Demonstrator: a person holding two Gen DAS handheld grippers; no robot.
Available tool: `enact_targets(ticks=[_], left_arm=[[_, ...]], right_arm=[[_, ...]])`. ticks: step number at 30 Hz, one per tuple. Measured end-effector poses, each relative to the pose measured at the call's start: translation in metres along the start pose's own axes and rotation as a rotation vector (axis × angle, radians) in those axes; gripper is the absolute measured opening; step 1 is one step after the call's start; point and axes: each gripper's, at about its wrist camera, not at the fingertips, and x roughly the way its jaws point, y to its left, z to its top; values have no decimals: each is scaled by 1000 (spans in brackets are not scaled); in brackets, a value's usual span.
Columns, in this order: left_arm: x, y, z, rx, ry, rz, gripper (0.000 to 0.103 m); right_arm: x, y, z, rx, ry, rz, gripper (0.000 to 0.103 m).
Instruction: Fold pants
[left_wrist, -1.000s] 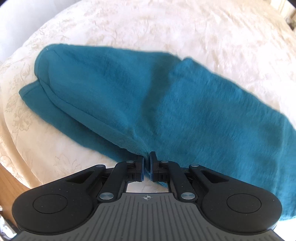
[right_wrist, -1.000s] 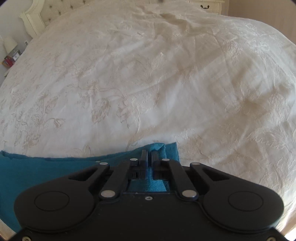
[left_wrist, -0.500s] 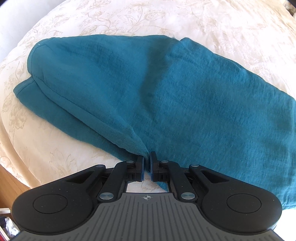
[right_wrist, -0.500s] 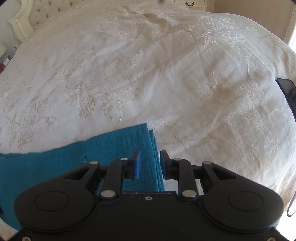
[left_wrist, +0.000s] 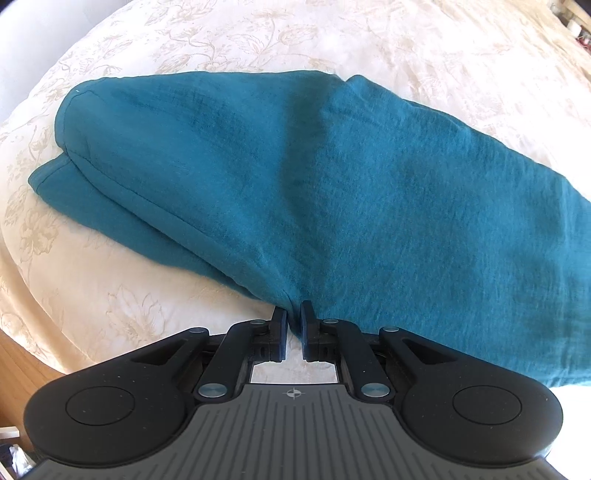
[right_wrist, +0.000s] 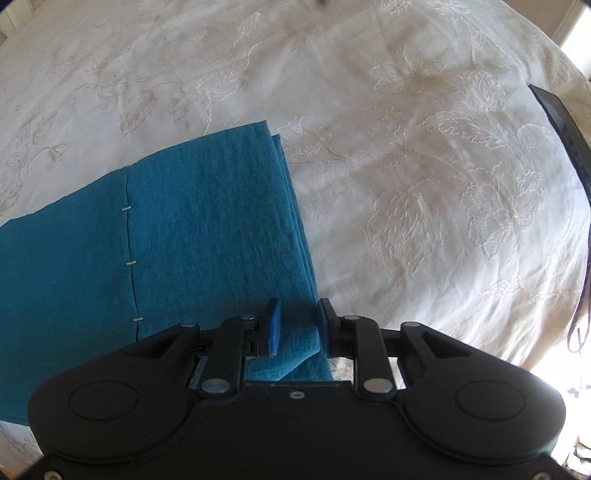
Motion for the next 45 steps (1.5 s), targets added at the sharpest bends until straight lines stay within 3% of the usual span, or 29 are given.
enact_targets(ticks=[7, 13, 17, 22, 28, 32, 34, 37, 45], left_arm=[[-12, 14, -11, 26, -15, -39, 9], [-18, 60, 3, -10, -74, -8, 9], [-16, 110, 30, -63, -109, 56, 9], [0, 183, 72, -122, -114, 122, 9], [31, 249, 121, -144, -97, 143, 9], [71, 268, 134, -62, -15, 212, 9], [91, 283, 134, -63, 44, 254, 9], [103, 303, 133, -100, 71, 205, 8], [103, 310, 129, -57, 53, 143, 8]], right_arm=[[-37, 23, 14, -7, -131, -29, 34], [-74, 107, 25, -186, -220, 143, 34], [-93, 197, 18, -337, -234, 297, 34], [-105, 319, -19, -531, -215, 444, 34], [-116, 452, -71, -737, -172, 576, 36], [-122, 526, -97, -853, -167, 619, 37], [-123, 557, -107, -903, -173, 637, 42], [-121, 599, -122, -987, -197, 647, 50], [-105, 681, -167, -1179, -235, 651, 51]])
